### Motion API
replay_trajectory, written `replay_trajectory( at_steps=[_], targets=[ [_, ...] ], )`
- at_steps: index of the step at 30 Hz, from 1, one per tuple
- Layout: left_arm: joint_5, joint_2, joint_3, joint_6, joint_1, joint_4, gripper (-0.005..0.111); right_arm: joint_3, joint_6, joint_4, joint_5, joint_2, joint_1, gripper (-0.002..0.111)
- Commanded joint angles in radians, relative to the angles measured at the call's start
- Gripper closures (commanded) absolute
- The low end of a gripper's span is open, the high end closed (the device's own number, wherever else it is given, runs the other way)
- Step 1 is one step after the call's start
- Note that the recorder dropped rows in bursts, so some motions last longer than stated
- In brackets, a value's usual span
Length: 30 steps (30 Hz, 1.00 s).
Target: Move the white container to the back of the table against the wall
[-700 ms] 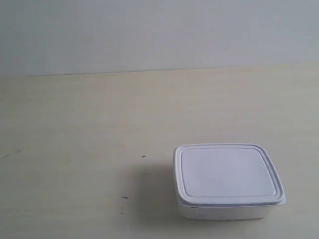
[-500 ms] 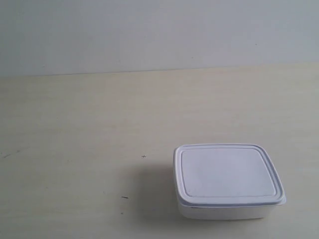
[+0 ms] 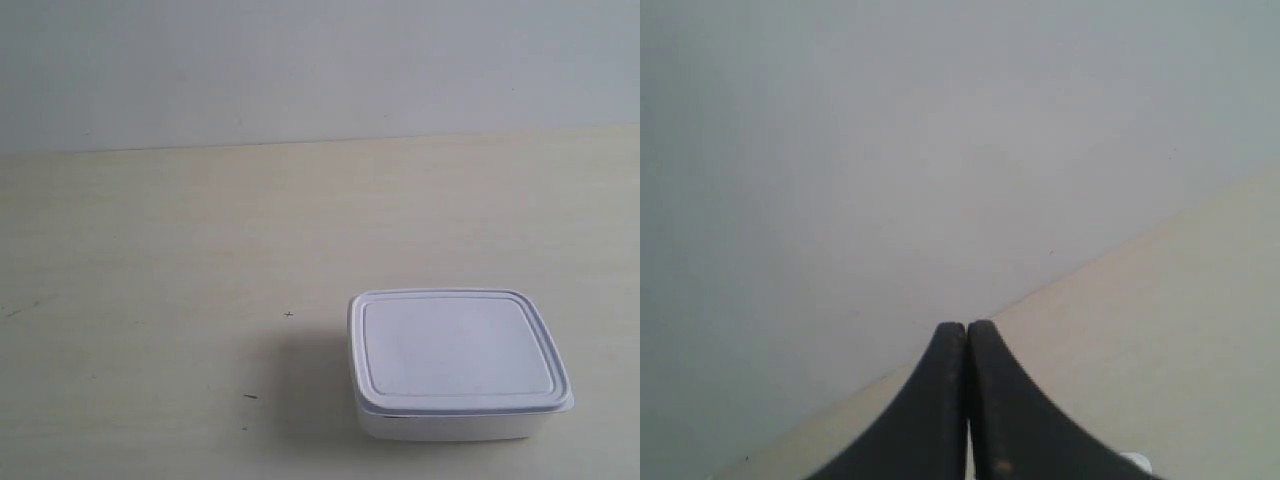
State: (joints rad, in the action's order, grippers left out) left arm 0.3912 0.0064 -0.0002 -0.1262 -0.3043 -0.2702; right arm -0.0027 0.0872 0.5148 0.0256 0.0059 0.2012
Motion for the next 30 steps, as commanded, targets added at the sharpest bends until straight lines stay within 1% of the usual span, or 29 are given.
replay_trajectory(
  at_steps=[1, 4, 8, 14, 18, 20, 22, 23, 24, 25, 26, 27, 30],
  targets=[
    [-0.009, -0.006, 0.000, -0.003, -0.002, -0.001, 0.107, 0.003, 0.010, 0.022, -0.017, -0.006, -0.004, 0.108],
    [-0.009, -0.006, 0.000, -0.003, -0.002, -0.001, 0.107, 0.003, 0.006, 0.022, -0.012, -0.006, -0.004, 0.108],
    [-0.009, -0.006, 0.000, -0.003, -0.002, -0.001, 0.107, 0.003, -0.087, -0.003, 0.055, -0.006, -0.004, 0.108],
    [-0.009, -0.006, 0.000, -0.003, -0.002, -0.001, 0.107, 0.003, -0.087, -0.001, 0.052, -0.006, -0.004, 0.108],
    [-0.009, -0.006, 0.000, -0.003, -0.002, -0.001, 0.107, 0.003, -0.079, 0.069, 0.000, -0.006, -0.004, 0.108],
    [-0.009, -0.006, 0.000, -0.003, -0.002, -0.001, 0.107, -0.036, -0.080, 0.124, -0.026, -0.006, -0.004, 0.108],
    [-0.009, -0.006, 0.000, -0.003, -0.002, -0.001, 0.107, -0.127, -0.087, 0.130, 0.000, -0.006, -0.004, 0.108],
    [-0.009, -0.006, 0.000, -0.003, -0.002, -0.001, 0.107, -0.210, -0.142, 0.085, 0.053, -0.006, -0.004, 0.108],
    [-0.009, -0.006, 0.000, -0.003, -0.002, -0.001, 0.107, -0.256, -0.160, 0.061, 0.076, -0.006, -0.004, 0.108],
    [-0.009, -0.006, 0.000, -0.003, -0.002, -0.001, 0.107, -0.354, -0.185, -0.026, 0.133, -0.006, -0.004, 0.108],
    [-0.009, -0.006, 0.000, -0.003, -0.002, -0.001, 0.107, -0.397, -0.185, -0.074, 0.174, -0.006, -0.004, 0.108],
    [-0.009, -0.006, 0.000, -0.003, -0.002, -0.001, 0.107, -0.514, -0.168, -0.204, 0.262, 0.036, -0.004, 0.108],
    [-0.009, -0.006, 0.000, -0.003, -0.002, -0.001, 0.107, -0.805, -0.058, -0.451, 0.496, 0.180, -0.004, 0.108]
  ],
)
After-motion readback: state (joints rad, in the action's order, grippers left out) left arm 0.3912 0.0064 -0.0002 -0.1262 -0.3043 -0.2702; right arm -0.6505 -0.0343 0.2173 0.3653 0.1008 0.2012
